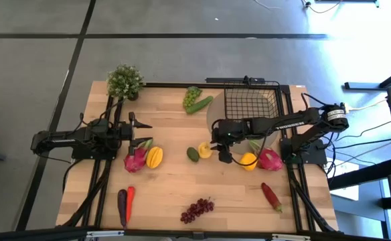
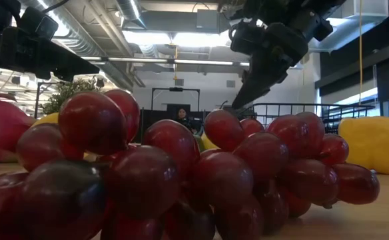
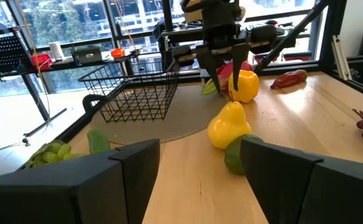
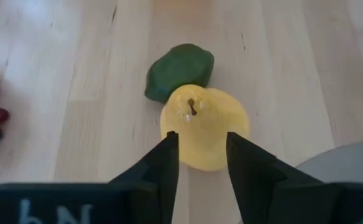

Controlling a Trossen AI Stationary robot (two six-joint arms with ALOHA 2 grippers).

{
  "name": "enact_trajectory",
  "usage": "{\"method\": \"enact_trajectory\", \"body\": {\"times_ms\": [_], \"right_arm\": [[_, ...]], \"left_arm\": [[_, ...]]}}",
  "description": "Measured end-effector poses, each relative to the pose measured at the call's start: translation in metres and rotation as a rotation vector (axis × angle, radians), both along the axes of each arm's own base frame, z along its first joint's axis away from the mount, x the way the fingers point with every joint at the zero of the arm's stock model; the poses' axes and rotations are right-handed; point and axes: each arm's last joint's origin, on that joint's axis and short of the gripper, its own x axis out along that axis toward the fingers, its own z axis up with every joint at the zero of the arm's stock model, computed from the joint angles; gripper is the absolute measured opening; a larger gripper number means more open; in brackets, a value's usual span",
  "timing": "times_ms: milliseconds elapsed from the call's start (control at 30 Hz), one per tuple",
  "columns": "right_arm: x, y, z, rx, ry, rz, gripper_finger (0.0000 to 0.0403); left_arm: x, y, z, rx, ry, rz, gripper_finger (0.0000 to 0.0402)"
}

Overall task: Build produce basket
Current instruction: Put the pear into the wire basket

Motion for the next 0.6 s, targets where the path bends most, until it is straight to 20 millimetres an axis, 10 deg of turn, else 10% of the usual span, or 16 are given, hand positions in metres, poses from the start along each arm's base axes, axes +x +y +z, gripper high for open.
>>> {"method": "enact_trajectory", "body": {"times_ms": [600], "right_arm": [[0.0059, 0.0002, 0.0046, -0.031, -0.08, 0.033, 0.0131]], "left_arm": [[0.0, 0.0, 0.0, 0.0, 0.0, 0.0, 0.0213]]}}
